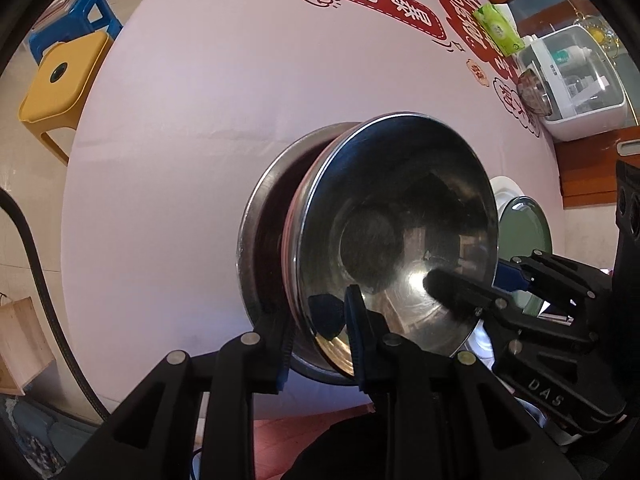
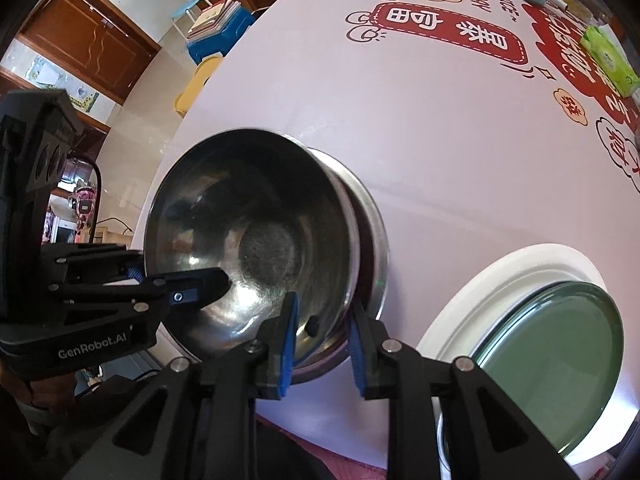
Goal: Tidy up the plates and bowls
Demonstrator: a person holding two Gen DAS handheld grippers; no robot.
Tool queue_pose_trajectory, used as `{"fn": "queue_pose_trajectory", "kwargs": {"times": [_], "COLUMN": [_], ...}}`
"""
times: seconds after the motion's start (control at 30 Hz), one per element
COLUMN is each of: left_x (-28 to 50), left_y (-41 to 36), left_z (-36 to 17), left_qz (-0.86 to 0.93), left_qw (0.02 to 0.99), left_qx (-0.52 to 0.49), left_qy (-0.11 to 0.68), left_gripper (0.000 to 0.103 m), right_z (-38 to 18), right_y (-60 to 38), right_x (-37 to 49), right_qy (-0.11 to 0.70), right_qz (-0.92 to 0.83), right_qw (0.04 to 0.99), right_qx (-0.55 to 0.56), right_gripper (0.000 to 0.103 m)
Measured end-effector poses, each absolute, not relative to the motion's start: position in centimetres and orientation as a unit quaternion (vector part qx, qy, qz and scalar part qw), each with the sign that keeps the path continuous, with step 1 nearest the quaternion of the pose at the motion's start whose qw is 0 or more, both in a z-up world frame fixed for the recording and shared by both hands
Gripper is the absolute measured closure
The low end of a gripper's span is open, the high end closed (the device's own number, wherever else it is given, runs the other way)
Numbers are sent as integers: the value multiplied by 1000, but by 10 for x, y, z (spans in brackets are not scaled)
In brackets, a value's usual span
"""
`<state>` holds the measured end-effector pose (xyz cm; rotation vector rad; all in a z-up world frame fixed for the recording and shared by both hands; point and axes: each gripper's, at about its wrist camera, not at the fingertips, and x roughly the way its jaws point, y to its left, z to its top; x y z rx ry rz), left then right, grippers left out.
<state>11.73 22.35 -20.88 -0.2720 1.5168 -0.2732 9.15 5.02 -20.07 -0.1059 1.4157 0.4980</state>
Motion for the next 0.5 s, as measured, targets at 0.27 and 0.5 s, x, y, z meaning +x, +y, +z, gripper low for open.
{"fn": "queue_pose_trajectory", "kwargs": {"times": [0.27,0.5], "left_x": [118,115], "left_y": [211,199], "left_z": [-211,-216], "left_qz": [-142,-154], "left_qw": [705,692], "left_qx": [-114,-107], "left_qy": [685,697], "left_gripper": [80,72], "right_z": [-198,-193], "right_y": [42,35], "right_x": [97,95], "right_qy": [656,652], "right_qz": [215,212], "right_qw": [722,725], "right_qx": [-42,-59], "right_gripper": [76,67]}}
